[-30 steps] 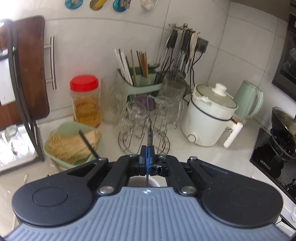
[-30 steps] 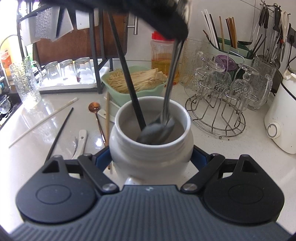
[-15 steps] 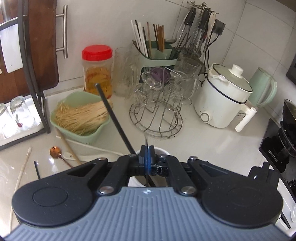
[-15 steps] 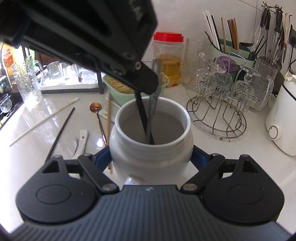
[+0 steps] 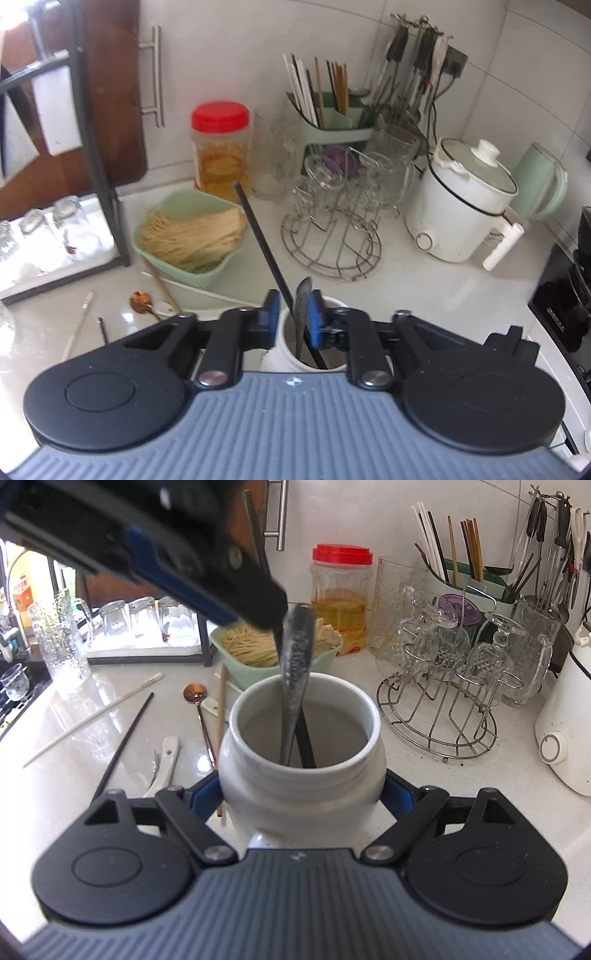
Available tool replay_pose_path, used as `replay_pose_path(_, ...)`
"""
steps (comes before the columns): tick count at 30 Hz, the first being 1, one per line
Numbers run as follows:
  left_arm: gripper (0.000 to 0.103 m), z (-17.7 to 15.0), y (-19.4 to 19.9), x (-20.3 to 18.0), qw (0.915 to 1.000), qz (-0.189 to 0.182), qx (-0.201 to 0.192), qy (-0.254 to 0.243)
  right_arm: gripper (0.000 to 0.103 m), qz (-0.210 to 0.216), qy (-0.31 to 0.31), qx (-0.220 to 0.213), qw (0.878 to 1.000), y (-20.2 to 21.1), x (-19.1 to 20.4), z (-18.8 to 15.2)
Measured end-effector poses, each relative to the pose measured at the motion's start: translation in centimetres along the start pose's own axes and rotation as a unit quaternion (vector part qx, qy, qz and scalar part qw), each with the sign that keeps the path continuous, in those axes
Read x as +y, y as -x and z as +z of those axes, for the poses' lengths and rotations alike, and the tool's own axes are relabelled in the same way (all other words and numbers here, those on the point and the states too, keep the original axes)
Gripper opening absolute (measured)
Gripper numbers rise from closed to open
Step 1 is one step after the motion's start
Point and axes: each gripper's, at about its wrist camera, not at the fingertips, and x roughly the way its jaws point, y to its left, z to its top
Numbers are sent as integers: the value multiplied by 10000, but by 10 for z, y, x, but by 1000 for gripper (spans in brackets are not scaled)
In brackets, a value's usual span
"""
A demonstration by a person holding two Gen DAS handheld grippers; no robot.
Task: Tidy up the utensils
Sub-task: 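Lower the silver spoon into the white jar and open the left tool, then withdraw the left tool from the jar toward the remaining utensils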
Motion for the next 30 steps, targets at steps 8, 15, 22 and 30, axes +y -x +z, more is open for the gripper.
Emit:
replay_pose_path(8,34,4,39,5,9993,213,-233,206,91,89,73,25,9999,0,-1,1)
replay_pose_path(15,34,-10,68,22,9971,468,-312,516,91,92,61,26,9999,2,1,0)
replay_pose_path(22,34,-31,82,45,9943,735,-289,719,91,83,56,65,9999,7,7,-3)
replay_pose_path(30,34,-61,86,67,9924,825,-118,907,91,50,48,98,9999,15,14,-8)
